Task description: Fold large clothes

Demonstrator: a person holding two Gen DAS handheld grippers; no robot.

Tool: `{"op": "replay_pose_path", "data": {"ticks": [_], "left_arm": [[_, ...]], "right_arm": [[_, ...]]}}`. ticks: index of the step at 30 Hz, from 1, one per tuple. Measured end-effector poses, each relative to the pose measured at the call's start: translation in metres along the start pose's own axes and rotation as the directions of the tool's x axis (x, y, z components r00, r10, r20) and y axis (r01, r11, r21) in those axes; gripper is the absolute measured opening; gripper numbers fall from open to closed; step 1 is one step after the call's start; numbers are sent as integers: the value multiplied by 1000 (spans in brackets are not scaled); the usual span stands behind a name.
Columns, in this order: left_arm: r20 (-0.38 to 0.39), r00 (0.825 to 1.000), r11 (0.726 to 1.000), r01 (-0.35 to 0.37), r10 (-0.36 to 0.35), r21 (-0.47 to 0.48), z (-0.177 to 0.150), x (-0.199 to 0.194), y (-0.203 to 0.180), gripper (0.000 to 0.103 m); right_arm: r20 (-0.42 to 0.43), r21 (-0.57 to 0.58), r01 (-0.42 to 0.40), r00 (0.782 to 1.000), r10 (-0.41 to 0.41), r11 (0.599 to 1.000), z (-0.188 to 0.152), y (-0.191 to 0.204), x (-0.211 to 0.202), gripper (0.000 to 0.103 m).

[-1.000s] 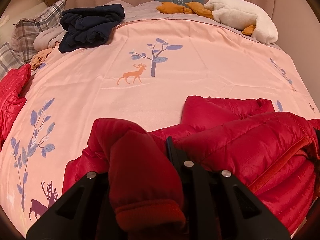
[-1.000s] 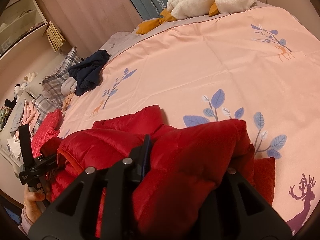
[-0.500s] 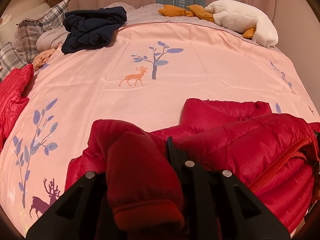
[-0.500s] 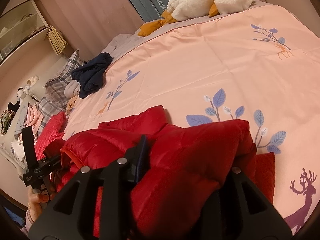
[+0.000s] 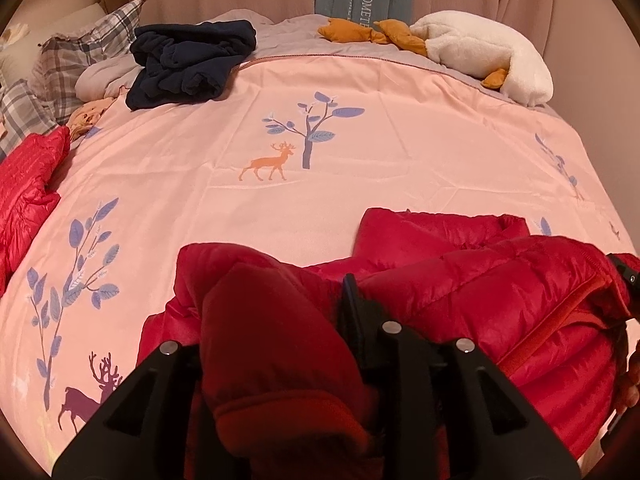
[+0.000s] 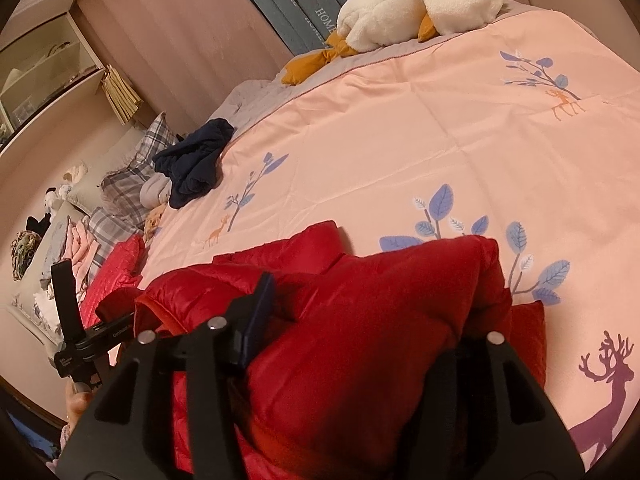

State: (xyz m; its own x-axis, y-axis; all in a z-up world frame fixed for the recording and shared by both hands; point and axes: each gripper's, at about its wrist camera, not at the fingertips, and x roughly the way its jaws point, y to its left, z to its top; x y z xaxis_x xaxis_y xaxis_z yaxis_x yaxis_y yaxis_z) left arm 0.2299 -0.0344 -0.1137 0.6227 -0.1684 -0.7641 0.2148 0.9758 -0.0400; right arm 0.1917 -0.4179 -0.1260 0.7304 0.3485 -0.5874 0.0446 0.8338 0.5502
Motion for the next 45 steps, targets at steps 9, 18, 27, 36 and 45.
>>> {"op": "replay_pose_path", "data": {"ticks": [9,18,27,36,45], "left_arm": [[19,1000,1000,19,-19,-21,1,-10,0,37],[49,999,999,15,-13,-33,1,-21,-1,75],[88,996,999,8,-5,-33,5,-30,0,83],[88,996,999,12,-8,-43,8,-29,2,83],[105,994,998,12,-6,-59,11,-28,4,91]], "right_arm": [[8,3,1,1000,-1,1000,1,-1,-4,58],[11,8,-3,1000,3,1000,2,-2,-8,60],[21,15,-11,1000,10,1000,8,-7,-12,62],[49,38,-18,999,17,999,14,-10,-20,70],[67,63,-30,997,26,998,18,-11,-18,75]]}}
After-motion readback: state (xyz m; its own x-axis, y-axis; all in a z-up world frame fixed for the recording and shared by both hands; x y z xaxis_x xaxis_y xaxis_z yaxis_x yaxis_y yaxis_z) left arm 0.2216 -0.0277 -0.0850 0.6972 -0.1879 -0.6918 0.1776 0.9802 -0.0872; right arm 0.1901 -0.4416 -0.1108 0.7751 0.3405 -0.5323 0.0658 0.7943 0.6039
